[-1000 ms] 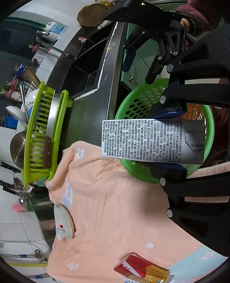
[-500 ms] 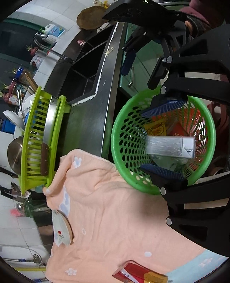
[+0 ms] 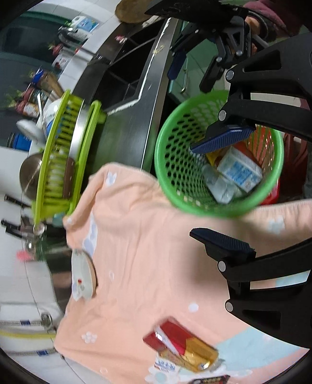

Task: Collect trash
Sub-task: 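Drop the white milk carton into the green basket with the left tool, then reach the black rectangular box on the towel and close the left tool on it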

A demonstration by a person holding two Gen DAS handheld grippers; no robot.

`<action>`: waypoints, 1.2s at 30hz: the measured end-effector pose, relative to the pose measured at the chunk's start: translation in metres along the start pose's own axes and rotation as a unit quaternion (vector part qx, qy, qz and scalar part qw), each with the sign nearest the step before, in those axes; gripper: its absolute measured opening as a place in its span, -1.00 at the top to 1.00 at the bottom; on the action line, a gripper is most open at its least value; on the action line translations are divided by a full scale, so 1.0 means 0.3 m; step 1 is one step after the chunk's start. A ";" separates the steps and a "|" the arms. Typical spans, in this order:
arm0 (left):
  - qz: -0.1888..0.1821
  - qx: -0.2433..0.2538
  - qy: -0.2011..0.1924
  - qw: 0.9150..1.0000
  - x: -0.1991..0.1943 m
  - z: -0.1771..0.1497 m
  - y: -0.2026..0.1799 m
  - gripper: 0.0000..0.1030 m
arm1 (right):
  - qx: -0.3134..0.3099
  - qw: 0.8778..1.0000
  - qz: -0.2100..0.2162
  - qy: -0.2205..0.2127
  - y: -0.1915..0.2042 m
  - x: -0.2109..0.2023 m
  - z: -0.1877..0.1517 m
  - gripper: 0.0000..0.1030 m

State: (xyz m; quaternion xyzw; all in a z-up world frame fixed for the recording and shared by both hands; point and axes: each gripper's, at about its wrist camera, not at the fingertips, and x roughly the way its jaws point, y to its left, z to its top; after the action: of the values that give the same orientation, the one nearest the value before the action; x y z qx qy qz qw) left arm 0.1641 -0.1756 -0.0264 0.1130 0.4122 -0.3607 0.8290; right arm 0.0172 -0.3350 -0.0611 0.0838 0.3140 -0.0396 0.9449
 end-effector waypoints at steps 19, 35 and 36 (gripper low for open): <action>0.129 -0.079 -0.025 0.988 -0.178 -0.028 0.420 -0.27 | -0.050 0.998 0.050 0.006 0.179 0.088 0.108 -0.59; 0.226 -0.177 -0.022 0.958 -0.287 -0.114 0.847 -0.27 | -0.094 0.991 0.089 0.022 0.359 0.203 0.179 -0.59; 0.231 -0.185 -0.021 0.955 -0.290 -0.123 0.874 -0.27 | -0.098 0.991 0.092 0.024 0.374 0.213 0.184 -0.59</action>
State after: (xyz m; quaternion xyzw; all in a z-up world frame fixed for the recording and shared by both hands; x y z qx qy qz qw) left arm 0.2883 0.0735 -0.0121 0.0422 0.4170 -0.0790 0.9045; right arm 0.1150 -0.2363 -0.0407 0.0202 0.3296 0.0802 0.9405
